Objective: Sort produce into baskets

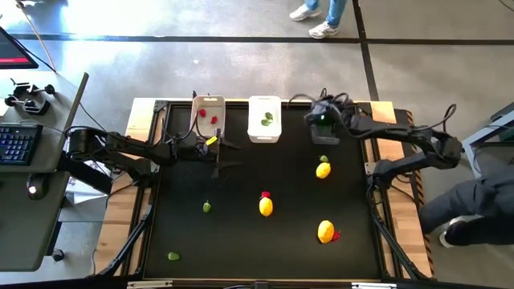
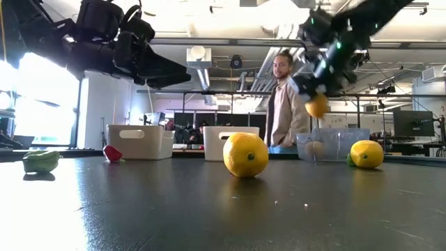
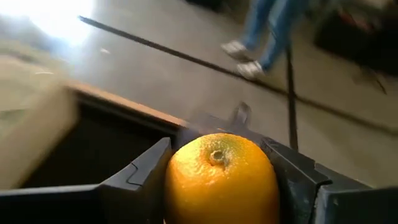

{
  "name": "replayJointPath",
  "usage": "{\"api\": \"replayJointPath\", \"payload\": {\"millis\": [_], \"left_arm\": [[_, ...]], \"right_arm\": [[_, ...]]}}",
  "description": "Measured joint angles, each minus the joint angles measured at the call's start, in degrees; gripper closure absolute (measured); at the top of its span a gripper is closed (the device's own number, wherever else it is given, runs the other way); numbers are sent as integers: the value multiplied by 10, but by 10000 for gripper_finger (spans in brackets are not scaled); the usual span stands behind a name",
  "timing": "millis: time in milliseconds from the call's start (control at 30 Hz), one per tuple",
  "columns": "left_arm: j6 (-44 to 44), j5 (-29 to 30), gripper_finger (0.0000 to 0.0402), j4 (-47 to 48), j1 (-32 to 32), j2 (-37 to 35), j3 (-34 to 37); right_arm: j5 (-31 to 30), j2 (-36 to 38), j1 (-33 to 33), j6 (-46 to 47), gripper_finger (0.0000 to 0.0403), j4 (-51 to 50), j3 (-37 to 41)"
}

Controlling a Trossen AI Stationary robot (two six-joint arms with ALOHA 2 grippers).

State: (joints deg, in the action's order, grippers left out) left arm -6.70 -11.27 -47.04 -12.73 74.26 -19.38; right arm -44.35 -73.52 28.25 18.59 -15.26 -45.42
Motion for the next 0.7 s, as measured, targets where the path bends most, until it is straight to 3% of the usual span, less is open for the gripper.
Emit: {"api": "replayJointPath", "payload": {"millis": [267,467,700], "left_arm": [[-5,0,151,0,0,0,0],[-4,0,151,1,0,0,0],[0,0,151,2,0,0,0]], "right_arm": [[80,-12,127,9,204,140,69],[81,-74,157,5,204,217,86],[68,-141,176,22,204,235,86]]}}
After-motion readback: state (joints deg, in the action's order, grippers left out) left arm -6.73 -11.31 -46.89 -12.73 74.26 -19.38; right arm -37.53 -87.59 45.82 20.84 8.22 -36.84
